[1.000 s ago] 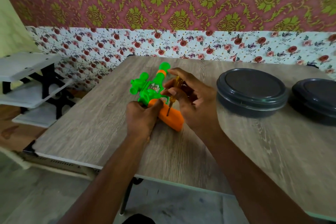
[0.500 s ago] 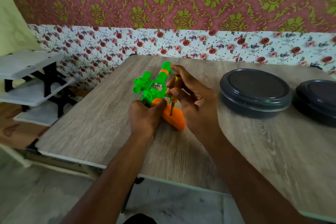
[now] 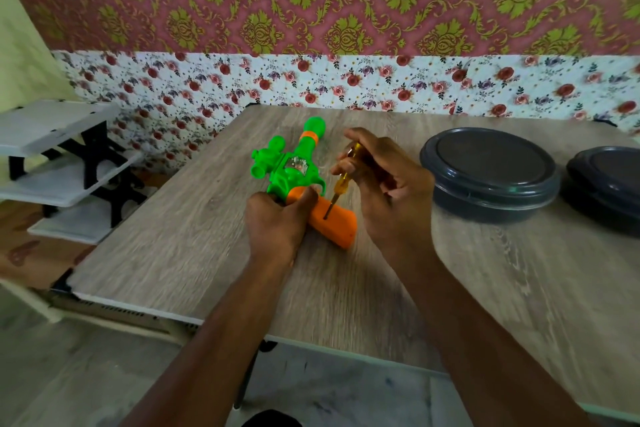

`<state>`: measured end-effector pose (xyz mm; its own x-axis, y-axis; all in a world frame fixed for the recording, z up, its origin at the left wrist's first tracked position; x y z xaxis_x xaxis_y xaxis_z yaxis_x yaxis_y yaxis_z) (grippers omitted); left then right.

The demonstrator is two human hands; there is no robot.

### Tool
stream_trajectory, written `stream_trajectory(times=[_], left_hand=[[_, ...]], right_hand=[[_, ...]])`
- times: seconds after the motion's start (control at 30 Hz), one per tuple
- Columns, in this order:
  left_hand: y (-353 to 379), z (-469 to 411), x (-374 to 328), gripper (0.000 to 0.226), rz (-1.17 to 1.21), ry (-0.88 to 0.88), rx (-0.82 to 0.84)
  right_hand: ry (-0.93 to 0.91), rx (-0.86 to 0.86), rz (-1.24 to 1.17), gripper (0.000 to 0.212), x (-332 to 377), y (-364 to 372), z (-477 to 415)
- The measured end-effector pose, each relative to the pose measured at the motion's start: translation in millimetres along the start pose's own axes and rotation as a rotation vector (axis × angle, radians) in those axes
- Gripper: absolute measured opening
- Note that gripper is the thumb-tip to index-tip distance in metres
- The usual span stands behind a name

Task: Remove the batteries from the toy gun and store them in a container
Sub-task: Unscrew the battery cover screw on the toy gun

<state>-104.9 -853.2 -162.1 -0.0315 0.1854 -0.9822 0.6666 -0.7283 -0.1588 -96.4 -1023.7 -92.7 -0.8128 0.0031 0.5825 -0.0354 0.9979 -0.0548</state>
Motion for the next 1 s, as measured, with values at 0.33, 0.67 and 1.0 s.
stream_trajectory(times=[0.33, 0.67, 1.0], left_hand=[[0.5, -0.9, 0.4, 0.069, -0.006, 0.0, -0.004], [-0.3, 1.5, -2.2, 0.068, -0.017, 0.0, -0.015], [0.4, 0.0, -0.4, 0.069, -0.018, 0.012, -0.012]], right_hand=[[0.0, -0.022, -0.003, 0.031, 2.2, 0.3, 0.2], [0.024, -0.019, -0.067, 0.028, -0.1, 3.4, -1.6], [0.065, 0.018, -0.14, 0.027, 3.6, 2.4, -1.7]])
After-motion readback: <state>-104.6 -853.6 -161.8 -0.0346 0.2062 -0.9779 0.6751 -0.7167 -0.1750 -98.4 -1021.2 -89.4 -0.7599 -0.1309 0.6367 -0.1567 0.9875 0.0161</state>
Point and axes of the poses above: each hand's wrist, its own z-axis away from the middle knuckle, its own y-axis out of the palm, x = y × z, the point moved 3 cm from there along -z, towards the middle knuckle
